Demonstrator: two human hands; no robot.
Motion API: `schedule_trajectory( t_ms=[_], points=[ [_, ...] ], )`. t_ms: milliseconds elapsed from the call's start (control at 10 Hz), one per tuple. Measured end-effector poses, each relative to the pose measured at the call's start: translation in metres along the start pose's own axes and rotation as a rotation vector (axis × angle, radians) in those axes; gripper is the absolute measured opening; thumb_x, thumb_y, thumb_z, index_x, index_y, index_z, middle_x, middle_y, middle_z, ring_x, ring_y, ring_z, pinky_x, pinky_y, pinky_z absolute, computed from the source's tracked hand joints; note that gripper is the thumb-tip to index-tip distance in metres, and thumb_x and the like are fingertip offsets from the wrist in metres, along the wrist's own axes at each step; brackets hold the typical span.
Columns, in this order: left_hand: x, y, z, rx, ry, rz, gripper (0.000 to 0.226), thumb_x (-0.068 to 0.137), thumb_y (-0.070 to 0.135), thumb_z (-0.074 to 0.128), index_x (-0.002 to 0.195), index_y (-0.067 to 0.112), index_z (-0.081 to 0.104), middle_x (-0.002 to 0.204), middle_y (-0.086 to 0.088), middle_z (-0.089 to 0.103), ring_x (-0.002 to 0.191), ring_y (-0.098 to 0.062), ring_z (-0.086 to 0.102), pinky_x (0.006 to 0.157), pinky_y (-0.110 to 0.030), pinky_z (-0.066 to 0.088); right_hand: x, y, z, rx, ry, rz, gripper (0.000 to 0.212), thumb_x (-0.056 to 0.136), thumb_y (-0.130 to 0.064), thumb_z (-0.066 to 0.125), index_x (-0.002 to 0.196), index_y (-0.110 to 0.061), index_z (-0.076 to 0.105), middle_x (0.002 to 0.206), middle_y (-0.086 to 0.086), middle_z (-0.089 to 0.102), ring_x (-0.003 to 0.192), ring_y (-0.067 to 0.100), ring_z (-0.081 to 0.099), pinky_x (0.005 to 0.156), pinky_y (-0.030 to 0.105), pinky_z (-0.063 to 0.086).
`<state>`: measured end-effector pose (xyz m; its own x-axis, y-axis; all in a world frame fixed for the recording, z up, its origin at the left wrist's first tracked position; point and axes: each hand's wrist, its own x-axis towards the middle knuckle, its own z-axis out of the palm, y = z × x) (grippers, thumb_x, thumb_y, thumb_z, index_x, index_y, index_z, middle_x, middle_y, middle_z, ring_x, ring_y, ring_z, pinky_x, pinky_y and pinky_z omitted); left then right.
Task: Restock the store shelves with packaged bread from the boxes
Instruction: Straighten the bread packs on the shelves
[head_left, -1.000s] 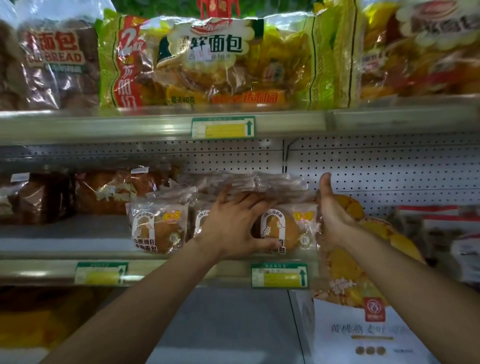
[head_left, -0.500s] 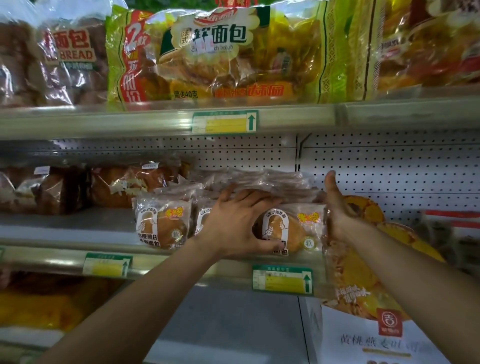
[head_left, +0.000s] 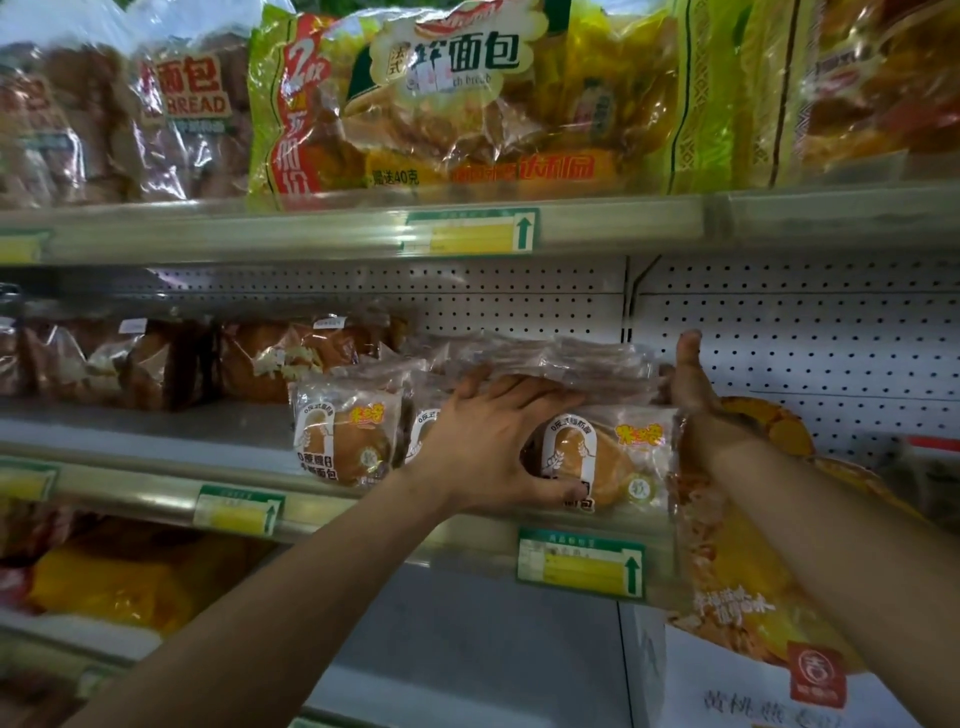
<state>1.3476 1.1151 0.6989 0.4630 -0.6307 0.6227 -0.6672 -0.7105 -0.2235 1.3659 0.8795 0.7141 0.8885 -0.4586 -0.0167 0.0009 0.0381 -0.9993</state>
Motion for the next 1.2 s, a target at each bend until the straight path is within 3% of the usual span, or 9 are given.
schedule_trajectory(
  t_ms=[100, 300, 500, 700, 800, 900, 1000, 1100, 1200],
  points=[
    [0.001, 0.000, 0.001, 0.007, 0.006, -0.011, 0.089, 0.067, 0.088, 0.040, 0.144, 0.043, 0.041, 0.143, 0.016, 0.050, 0.134, -0.011, 0.043, 0.116, -0.043, 0.024, -0.005, 0.004, -0.006, 0.010, 0.022, -0.064, 0.117, 0.059, -0.102, 0.020, 0.149, -0.029, 0.037, 0.161, 0.010, 0.019, 0.143, 0.031, 0.029, 0.116, 0.052, 0.022],
    [0.001, -0.002, 0.002, 0.019, -0.014, -0.014, 0.093, 0.067, 0.090, 0.038, 0.146, 0.042, 0.037, 0.147, 0.014, 0.046, 0.137, -0.013, 0.041, 0.116, -0.044, 0.025, -0.055, -0.002, 0.008, 0.053, -0.046, -0.131, 0.078, 0.089, -0.076, 0.012, 0.149, -0.031, 0.036, 0.158, 0.006, 0.028, 0.146, 0.030, 0.022, 0.115, 0.056, 0.016],
    [0.000, -0.001, -0.009, -0.009, -0.061, 0.017, 0.102, 0.069, 0.091, 0.042, 0.153, 0.037, 0.021, 0.154, 0.008, 0.038, 0.143, -0.016, 0.033, 0.121, -0.049, 0.013, -0.066, -0.010, 0.011, 0.095, 0.170, -0.187, 0.079, 0.091, -0.074, 0.013, 0.152, -0.027, 0.030, 0.134, 0.004, 0.046, 0.110, 0.026, 0.052, 0.104, 0.049, 0.038],
    [-0.034, -0.048, -0.033, 0.008, -0.005, 0.125, 0.092, 0.083, 0.082, 0.032, 0.157, 0.028, 0.017, 0.154, 0.003, 0.037, 0.145, -0.017, 0.029, 0.120, -0.043, -0.014, -0.113, 0.006, -0.011, -0.708, 0.052, -0.890, 0.065, 0.089, -0.066, 0.040, 0.144, -0.031, 0.039, 0.151, -0.011, 0.031, 0.138, 0.011, 0.028, 0.110, 0.031, 0.023],
    [-0.041, -0.061, -0.027, 0.082, -0.075, 0.169, 0.094, 0.083, 0.080, 0.027, 0.157, 0.024, 0.016, 0.156, -0.002, 0.036, 0.147, -0.022, 0.026, 0.121, -0.045, -0.010, -0.119, 0.014, -0.005, -1.466, 0.010, -0.990, 0.104, 0.070, -0.089, 0.018, 0.153, -0.027, 0.018, 0.159, -0.004, 0.020, 0.145, 0.017, 0.017, 0.119, 0.046, 0.011],
    [-0.040, -0.061, -0.018, 0.075, -0.099, 0.167, 0.094, 0.082, 0.078, 0.025, 0.155, 0.020, 0.021, 0.150, -0.005, 0.041, 0.141, -0.028, 0.034, 0.122, -0.050, 0.013, -0.114, 0.022, 0.002, -1.527, 0.062, -0.871, 0.109, 0.070, -0.087, 0.021, 0.155, -0.020, 0.009, 0.151, 0.005, 0.031, 0.137, 0.022, 0.026, 0.108, 0.042, 0.031],
    [-0.043, -0.058, -0.010, 0.060, 0.004, 0.140, 0.084, 0.085, 0.071, 0.034, 0.150, 0.019, 0.034, 0.130, -0.005, 0.051, 0.122, -0.026, 0.048, 0.111, -0.045, 0.032, -0.116, 0.020, 0.003, -1.507, -0.007, -0.970, 0.088, 0.080, -0.076, 0.042, 0.147, -0.020, 0.030, 0.142, 0.001, 0.036, 0.127, 0.015, 0.026, 0.097, 0.032, 0.035],
    [-0.043, -0.054, 0.000, 0.123, 0.077, 0.136, 0.083, 0.088, 0.073, 0.027, 0.148, 0.016, 0.039, 0.122, -0.004, 0.054, 0.111, -0.025, 0.053, 0.108, -0.045, 0.034, -0.114, 0.016, 0.000, -1.513, -0.097, -0.988, 0.081, 0.084, -0.074, 0.036, 0.149, -0.027, 0.026, 0.149, -0.002, 0.030, 0.134, 0.013, 0.020, 0.109, 0.035, 0.028],
    [-0.043, -0.054, 0.001, 0.192, 0.075, 0.156, 0.089, 0.091, 0.075, 0.016, 0.151, 0.013, 0.036, 0.127, -0.007, 0.056, 0.119, -0.027, 0.053, 0.118, -0.057, 0.018, -0.110, 0.017, 0.000, -1.618, -0.108, -0.967, 0.083, 0.082, -0.080, 0.014, 0.153, -0.039, 0.001, 0.161, -0.005, 0.013, 0.148, 0.015, 0.006, 0.120, 0.052, -0.003]
  ],
)
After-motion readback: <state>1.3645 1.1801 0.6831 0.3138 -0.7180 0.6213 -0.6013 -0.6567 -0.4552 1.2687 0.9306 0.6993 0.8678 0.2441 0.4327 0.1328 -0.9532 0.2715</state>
